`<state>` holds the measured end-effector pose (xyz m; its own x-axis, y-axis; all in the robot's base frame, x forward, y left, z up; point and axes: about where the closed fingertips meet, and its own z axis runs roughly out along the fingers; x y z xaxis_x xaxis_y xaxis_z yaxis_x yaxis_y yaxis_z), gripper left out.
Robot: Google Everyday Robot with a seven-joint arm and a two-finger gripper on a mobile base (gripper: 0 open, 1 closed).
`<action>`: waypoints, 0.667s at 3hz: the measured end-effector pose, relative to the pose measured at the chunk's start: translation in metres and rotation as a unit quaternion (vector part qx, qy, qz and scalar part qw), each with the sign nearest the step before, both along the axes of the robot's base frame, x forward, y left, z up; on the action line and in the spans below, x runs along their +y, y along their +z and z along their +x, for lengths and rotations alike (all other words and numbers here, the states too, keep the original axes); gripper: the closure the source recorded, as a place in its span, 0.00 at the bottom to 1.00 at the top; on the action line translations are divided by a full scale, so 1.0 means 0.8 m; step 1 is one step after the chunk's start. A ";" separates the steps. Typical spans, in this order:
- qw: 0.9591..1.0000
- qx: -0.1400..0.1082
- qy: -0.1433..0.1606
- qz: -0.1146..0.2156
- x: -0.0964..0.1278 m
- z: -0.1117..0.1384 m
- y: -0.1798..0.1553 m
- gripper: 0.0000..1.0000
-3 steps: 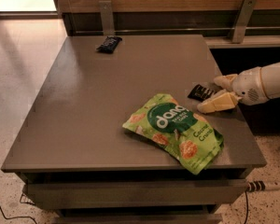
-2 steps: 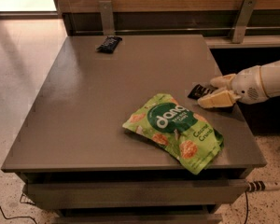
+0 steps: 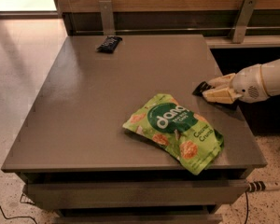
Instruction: Move rxbar chocolate near rxbar blueberry
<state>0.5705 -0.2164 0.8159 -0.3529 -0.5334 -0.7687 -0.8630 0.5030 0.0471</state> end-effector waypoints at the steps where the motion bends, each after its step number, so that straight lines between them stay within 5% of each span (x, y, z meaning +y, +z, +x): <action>1: 1.000 0.000 0.000 0.000 0.000 0.000 0.000 1.00; 2: 0.999 -0.028 0.019 -0.011 0.007 0.026 0.041 1.00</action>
Offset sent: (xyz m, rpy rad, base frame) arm 0.0919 0.0187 0.1468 -0.0977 -0.2469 0.1562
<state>0.5916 -0.2111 0.8484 -0.2898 -0.5622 -0.7746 -0.8823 0.4706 -0.0115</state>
